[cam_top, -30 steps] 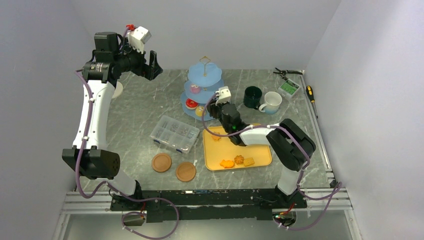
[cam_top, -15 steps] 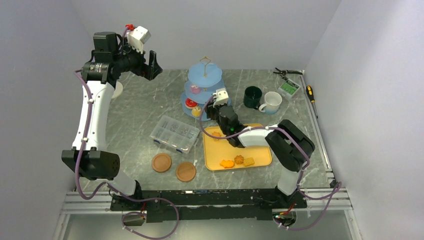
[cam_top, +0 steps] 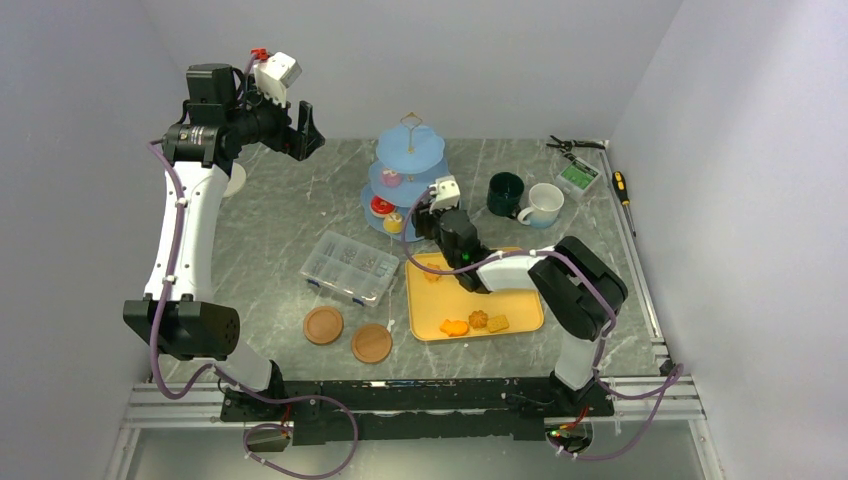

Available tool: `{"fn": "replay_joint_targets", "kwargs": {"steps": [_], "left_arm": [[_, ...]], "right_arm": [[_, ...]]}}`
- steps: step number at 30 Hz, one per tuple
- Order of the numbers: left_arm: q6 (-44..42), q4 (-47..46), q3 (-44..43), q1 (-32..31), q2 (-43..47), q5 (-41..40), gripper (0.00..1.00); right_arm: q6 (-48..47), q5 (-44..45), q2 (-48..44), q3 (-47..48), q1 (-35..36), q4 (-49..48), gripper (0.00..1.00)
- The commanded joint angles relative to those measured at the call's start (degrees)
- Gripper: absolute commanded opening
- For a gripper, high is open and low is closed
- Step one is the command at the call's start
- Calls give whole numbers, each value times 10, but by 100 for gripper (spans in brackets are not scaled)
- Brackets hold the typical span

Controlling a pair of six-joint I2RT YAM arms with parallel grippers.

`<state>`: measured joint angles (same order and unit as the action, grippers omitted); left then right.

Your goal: Serve the afternoon tea

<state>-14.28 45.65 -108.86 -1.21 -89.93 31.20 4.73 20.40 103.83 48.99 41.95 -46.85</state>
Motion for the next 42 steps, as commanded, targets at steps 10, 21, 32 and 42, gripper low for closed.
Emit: {"fn": "replay_joint_targets", "kwargs": {"steps": [10, 21, 32, 42], "left_arm": [[-5, -15, -1, 3, 24, 8, 93], [-3, -16, 3, 3, 27, 8, 93], [-6, -16, 7, 5, 29, 7, 93], [4, -22, 8, 5, 26, 15, 93]], "right_arm": [[21, -49, 3, 21, 5, -40, 59], [22, -86, 11, 43, -1, -30, 62], [3, -49, 7, 42, -6, -30, 65], [-21, -21, -90, -47, -7, -48, 69]]}}
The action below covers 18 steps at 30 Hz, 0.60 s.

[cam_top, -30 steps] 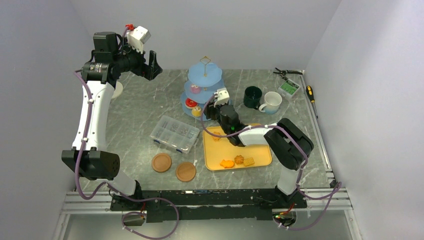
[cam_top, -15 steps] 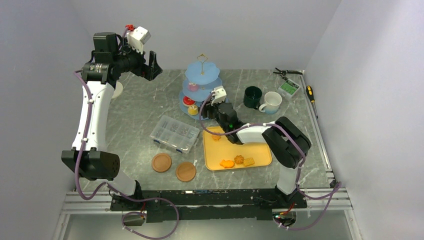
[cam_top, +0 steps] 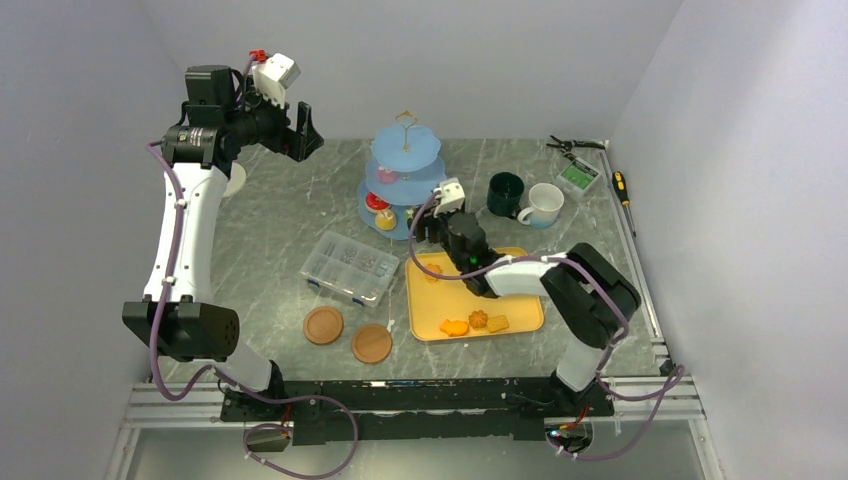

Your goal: Serve the afternoon tea

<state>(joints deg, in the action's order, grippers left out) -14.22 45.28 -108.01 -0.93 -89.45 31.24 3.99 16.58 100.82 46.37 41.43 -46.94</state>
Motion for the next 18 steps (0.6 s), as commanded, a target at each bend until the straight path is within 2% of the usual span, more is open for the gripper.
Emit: {"fn": "replay_joint_targets", "kwargs": {"steps": [1, 9, 13, 18], "left_arm": [[4, -18, -2, 2, 21, 14, 93], [8, -12, -1, 2, 25, 13, 93], [1, -8, 8, 2, 32, 9, 93], [2, -6, 18, 3, 41, 8, 93]], "right_arm": [[-14, 16, -69, -29, -2, -46, 70], [15, 29, -186, -112, -1, 14, 68], [39, -7, -259, -163, 6, 60, 68], [54, -38, -295, -198, 36, 97, 68]]}}
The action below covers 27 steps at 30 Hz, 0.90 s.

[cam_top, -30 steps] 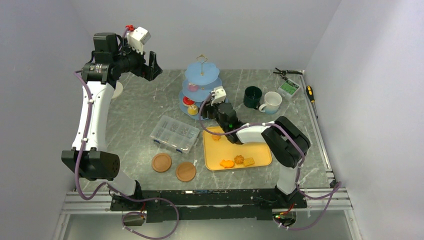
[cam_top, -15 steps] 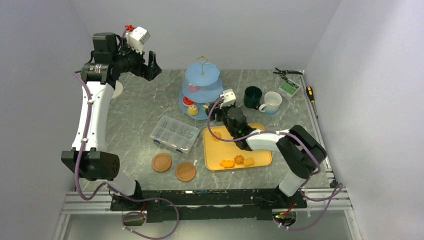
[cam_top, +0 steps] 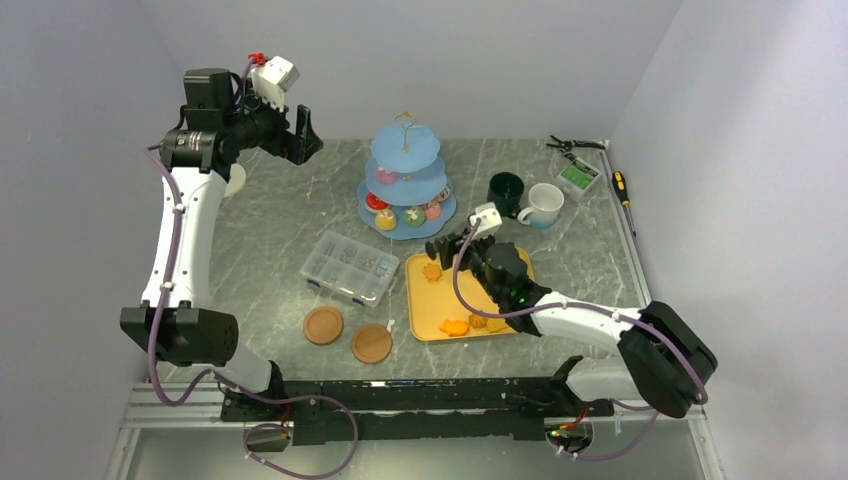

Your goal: Serve the afternoon tea

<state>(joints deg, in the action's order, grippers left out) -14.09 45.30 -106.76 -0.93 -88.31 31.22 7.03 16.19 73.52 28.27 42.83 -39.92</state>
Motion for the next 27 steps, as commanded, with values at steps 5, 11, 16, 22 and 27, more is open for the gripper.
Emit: {"fn": "replay_joint_targets", "kwargs": {"steps": [5, 11, 16, 22, 27], "left_arm": [[8, 3, 3, 3, 27, 12, 93], [4, 5, 4, 3, 34, 10, 93], [3, 3, 7, 3, 35, 11, 93], [6, 2, 3, 3, 29, 14, 93], [4, 1, 2, 3, 27, 14, 93]], "right_arm": [[34, -55, -1, -18, 36, 11, 68], [30, -57, 48, 3, 51, -1, 67], [25, -48, 73, 4, 51, -13, 64], [20, -47, 77, 8, 52, -17, 51], [7, -37, 45, 16, 51, 6, 38]]}}
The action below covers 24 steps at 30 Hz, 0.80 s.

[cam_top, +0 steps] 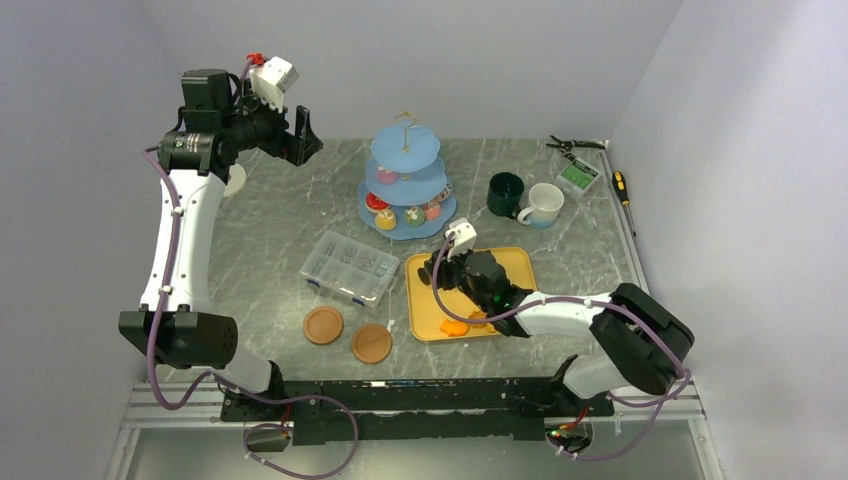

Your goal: Serve the afternoon tea

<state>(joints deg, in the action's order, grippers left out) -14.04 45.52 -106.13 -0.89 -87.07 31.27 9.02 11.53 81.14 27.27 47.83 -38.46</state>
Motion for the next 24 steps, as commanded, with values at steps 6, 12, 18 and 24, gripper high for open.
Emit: {"fn": "replay_joint_targets", "kwargs": {"steps": [6, 12, 18, 24], "left_arm": [[5, 1, -8, 3, 13, 18, 93], [5, 0, -7, 3, 13, 15, 93], [9, -1, -10, 3, 12, 17, 93], [4, 0, -11, 3, 12, 13, 93]], "right_arm": [[-40, 0, -98, 77, -27, 43, 36], [-63, -50, -88, 164, -71, 63, 35], [-66, -83, -3, 255, -100, 52, 36], [-57, -98, 75, 311, -110, 27, 36]]}}
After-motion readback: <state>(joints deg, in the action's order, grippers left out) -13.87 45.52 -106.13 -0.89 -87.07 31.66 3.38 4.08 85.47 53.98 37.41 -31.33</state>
